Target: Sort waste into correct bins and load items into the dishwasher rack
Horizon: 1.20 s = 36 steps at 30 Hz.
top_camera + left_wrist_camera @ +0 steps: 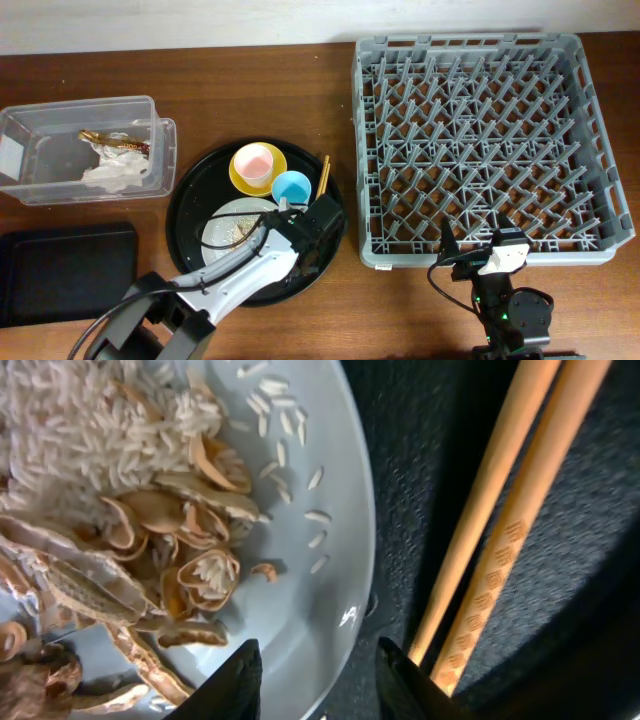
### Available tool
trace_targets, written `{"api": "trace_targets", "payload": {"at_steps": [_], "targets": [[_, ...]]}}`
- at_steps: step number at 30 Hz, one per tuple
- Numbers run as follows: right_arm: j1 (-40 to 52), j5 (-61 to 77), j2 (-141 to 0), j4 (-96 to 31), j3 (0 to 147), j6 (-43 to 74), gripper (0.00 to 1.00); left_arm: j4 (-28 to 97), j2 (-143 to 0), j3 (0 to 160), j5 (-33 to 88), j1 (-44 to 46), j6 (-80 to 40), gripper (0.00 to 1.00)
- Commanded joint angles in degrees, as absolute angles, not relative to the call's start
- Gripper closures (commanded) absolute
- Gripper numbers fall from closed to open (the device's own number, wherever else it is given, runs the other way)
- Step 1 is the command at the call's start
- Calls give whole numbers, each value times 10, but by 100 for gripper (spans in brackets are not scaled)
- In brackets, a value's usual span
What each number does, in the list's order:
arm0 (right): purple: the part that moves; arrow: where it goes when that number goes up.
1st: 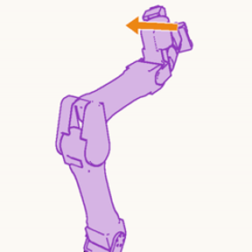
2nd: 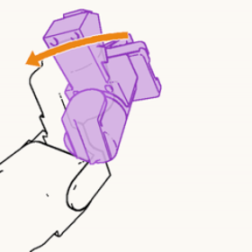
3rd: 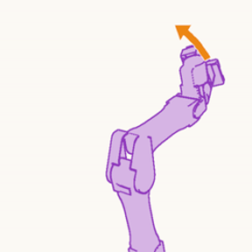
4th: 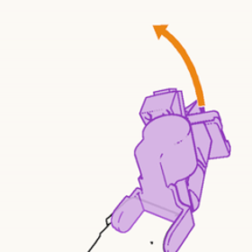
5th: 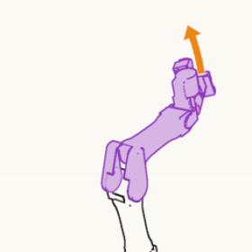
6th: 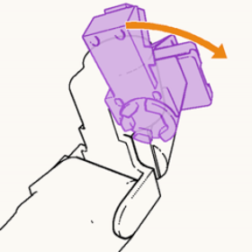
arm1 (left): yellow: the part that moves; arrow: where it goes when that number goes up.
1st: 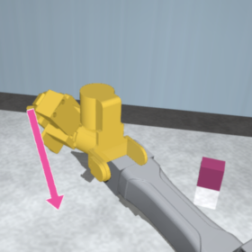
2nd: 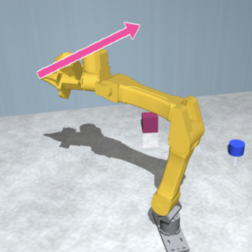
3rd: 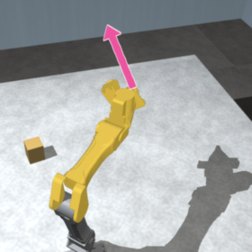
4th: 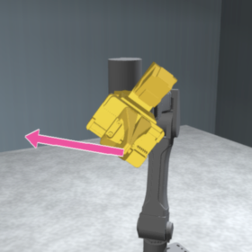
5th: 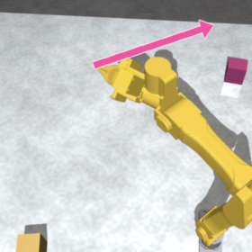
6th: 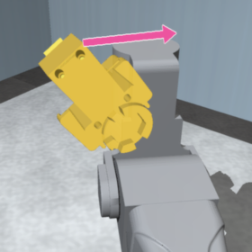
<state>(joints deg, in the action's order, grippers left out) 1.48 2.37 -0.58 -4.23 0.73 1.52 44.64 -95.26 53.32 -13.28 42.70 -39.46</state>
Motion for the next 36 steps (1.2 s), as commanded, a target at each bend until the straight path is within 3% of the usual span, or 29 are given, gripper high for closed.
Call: {"api": "trace_targets", "payload": {"at_steps": [1, 5, 10, 20, 24, 32, 36], "targets": [[11, 21, -2, -43, 3, 17, 2, 440, -957, 522, -133, 430, -381, 64], [11, 21, -2, -43, 3, 17, 2, 407, -957, 488, -117, 430, -377, 70], [11, 21, -2, -43, 3, 17, 2, 420, -955, 503, -120, 430, -364, 99], [11, 21, -2, -43, 3, 17, 2, 584, -937, 635, -133, 400, -364, 99], [11, 21, -2, -43, 3, 17, 2, 627, -872, 667, -133, 326, -355, 99], [11, 21, -2, -43, 3, 17, 2, 582, -793, 668, -128, -8, -281, 99], [11, 21, -2, -43, 3, 17, 2, 512, -793, 668, -98, -125, -254, 99]]}}
